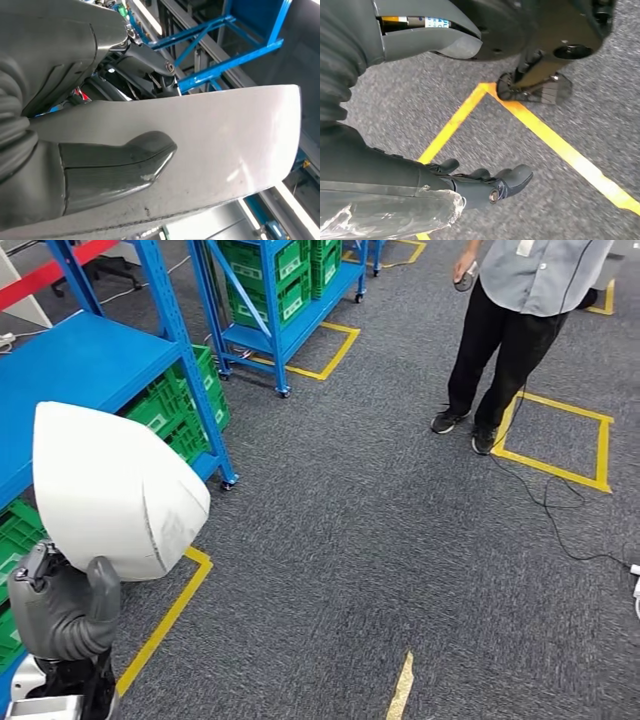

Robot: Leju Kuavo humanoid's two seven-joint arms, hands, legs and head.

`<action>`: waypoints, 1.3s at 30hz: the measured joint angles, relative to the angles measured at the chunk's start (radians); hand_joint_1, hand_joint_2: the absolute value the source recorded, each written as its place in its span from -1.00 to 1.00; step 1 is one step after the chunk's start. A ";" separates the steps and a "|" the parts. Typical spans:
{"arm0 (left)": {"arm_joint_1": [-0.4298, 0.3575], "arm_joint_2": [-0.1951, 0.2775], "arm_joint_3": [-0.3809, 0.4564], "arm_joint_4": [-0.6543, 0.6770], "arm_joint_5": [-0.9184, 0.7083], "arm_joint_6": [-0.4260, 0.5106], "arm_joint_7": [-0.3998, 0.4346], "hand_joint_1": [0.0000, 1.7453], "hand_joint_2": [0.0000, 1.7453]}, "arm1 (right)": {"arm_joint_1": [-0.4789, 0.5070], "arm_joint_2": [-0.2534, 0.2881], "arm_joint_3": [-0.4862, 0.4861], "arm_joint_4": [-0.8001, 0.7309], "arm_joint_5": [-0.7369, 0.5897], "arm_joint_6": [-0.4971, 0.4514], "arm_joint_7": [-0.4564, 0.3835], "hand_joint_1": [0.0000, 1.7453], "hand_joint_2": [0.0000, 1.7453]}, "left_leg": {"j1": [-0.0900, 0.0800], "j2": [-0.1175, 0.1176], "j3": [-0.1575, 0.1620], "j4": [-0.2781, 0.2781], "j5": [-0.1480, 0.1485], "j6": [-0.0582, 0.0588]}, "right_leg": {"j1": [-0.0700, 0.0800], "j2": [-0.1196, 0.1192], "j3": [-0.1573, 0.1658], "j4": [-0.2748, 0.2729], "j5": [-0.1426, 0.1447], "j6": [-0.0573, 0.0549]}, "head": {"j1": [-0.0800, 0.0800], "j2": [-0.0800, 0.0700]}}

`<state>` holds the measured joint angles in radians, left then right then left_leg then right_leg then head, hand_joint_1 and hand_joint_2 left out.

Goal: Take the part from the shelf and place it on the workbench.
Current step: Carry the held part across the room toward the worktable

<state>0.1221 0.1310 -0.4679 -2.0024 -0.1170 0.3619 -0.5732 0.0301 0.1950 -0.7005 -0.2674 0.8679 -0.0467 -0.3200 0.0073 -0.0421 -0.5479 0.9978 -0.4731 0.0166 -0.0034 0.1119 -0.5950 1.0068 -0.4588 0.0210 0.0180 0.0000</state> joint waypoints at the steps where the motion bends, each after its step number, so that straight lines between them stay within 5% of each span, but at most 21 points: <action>1: 0.000 -0.001 0.000 0.000 0.000 -0.001 0.000 1.00 1.00 | 0.002 0.000 0.000 0.000 0.000 0.000 0.001 -1.00 1.00 | 0.002 0.012 0.000 -0.005 0.004 0.006 | 0.001 -0.023 -0.013 0.020 -0.016 0.005 | 0.003 0.000; 4: 0.001 -0.002 0.001 -0.001 0.000 -0.001 0.000 1.00 1.00 | 0.002 0.000 0.000 0.000 0.000 0.000 0.002 -1.00 1.00 | 0.003 0.032 -0.001 -0.010 0.006 0.015 | 0.002 -0.083 -0.047 0.084 -0.067 0.012 | 0.012 0.000; 12: 0.001 -0.002 0.001 -0.001 0.000 -0.001 0.000 1.00 1.00 | 0.002 0.000 0.000 0.000 0.000 -0.001 0.002 -1.00 1.00 | 0.003 0.034 -0.001 -0.010 0.006 0.015 | 0.002 -0.085 -0.052 0.094 -0.073 0.013 | 0.012 0.000; 16: 0.004 -0.002 0.003 -0.001 0.001 -0.001 0.001 1.00 1.00 | -0.003 0.000 -0.001 0.000 0.000 -0.001 0.002 -1.00 1.00 | 0.002 0.074 -0.005 -0.009 0.006 0.015 | -0.003 -0.100 -0.122 0.256 -0.143 0.023 | 0.011 0.000; 18: 0.006 -0.002 0.006 -0.001 0.003 -0.002 0.000 1.00 1.00 | -0.002 0.000 -0.002 -0.001 0.000 -0.001 0.003 -1.00 1.00 | 0.000 0.119 -0.003 -0.006 0.003 0.005 | -0.007 -0.127 -0.060 0.171 -0.099 0.024 | 0.011 0.000; 20: 0.008 0.000 0.021 -0.002 0.007 0.002 -0.001 1.00 1.00 | -0.001 0.002 -0.003 -0.004 -0.002 -0.001 0.007 -1.00 1.00 | 0.002 0.104 -0.034 0.089 -0.062 -0.022 | -0.008 -0.129 0.032 0.016 -0.034 -0.002 | 0.004 0.000; 22: 0.011 0.002 0.039 -0.002 0.012 0.006 -0.002 1.00 1.00 | -0.002 0.003 -0.003 -0.005 -0.003 -0.001 0.011 -1.00 1.00 | 0.005 0.056 -0.099 0.240 -0.139 -0.039 | -0.006 -0.093 0.044 -0.006 -0.026 -0.026 | -0.001 0.000; 24: 0.013 0.003 0.046 -0.002 0.013 0.006 -0.002 1.00 1.00 | -0.002 0.003 -0.003 -0.005 -0.003 0.000 0.012 -1.00 1.00 | 0.004 0.049 -0.123 0.277 -0.125 -0.034 | -0.003 -0.063 0.045 -0.006 -0.026 -0.027 | -0.001 0.000; 26: 0.013 0.003 0.051 -0.002 0.015 0.005 -0.003 1.00 1.00 | -0.001 0.003 -0.003 -0.005 -0.003 0.000 0.013 -1.00 1.00 | 0.004 0.029 -0.086 0.183 -0.048 -0.023 | -0.001 -0.035 0.048 -0.005 -0.026 -0.027 | -0.001 0.000; 27: 0.013 0.004 0.053 -0.002 0.016 0.004 -0.003 1.00 1.00 | -0.001 0.005 -0.004 -0.005 -0.003 0.000 0.013 -1.00 1.00 | 0.005 0.000 -0.061 0.122 -0.015 -0.016 | 0.000 -0.022 0.047 -0.003 -0.026 -0.026 | 0.000 0.000; 30: 0.013 0.005 0.055 -0.002 0.022 -0.002 -0.005 1.00 1.00 | -0.005 0.009 -0.004 -0.005 -0.003 0.000 0.013 -1.00 1.00 | 0.006 -0.054 -0.025 0.024 0.006 -0.008 | -0.005 0.015 0.030 0.001 -0.023 -0.012 | -0.002 0.000; 32: 0.012 0.004 0.056 -0.002 0.024 -0.003 -0.005 1.00 1.00 | -0.004 0.010 -0.004 -0.005 -0.004 0.000 0.013 -1.00 1.00 | 0.006 -0.031 -0.020 0.010 0.005 -0.006 | -0.009 0.027 0.016 0.001 -0.021 0.001 | -0.004 0.000; 34: 0.012 0.004 0.056 -0.002 0.024 -0.004 -0.006 1.00 1.00 | -0.003 0.010 -0.004 -0.005 -0.004 0.000 0.014 -1.00 1.00 | 0.010 -0.002 -0.014 -0.004 0.009 0.001 | -0.004 -0.017 -0.010 0.042 -0.049 0.010 | 0.001 0.000; 36: 0.014 0.003 0.056 -0.002 0.024 -0.005 -0.007 1.00 1.00 | -0.008 0.010 -0.004 -0.005 -0.005 0.000 0.014 -1.00 1.00 | 0.009 0.031 -0.013 -0.008 0.009 0.006 | -0.002 -0.079 -0.069 0.160 -0.110 0.017 | 0.005 0.000; 38: 0.015 0.003 0.056 -0.002 0.024 -0.005 -0.007 1.00 1.00 | -0.010 0.010 -0.004 -0.005 -0.005 -0.001 0.014 -1.00 1.00 | 0.007 0.063 -0.012 -0.007 0.007 0.008 | -0.004 -0.099 -0.123 0.269 -0.148 0.023 | 0.006 0.000; 39: 0.015 0.003 0.056 -0.002 0.024 -0.005 -0.007 1.00 1.00 | -0.010 0.010 -0.004 -0.005 -0.005 -0.001 0.014 -1.00 1.00 | 0.007 0.077 -0.011 -0.007 0.006 0.007 | -0.005 -0.103 -0.125 0.276 -0.139 0.026 | 0.006 0.000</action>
<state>0.1372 0.1343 -0.4115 -2.0043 -0.0927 0.3571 -0.5806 0.0202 0.2051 -0.7045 -0.2720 0.8625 -0.0475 -0.3062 0.0142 0.0346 -0.5592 0.9908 -0.4670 0.0237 -0.0088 0.0086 -0.7201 1.2825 -0.5982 0.0467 0.0242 0.0000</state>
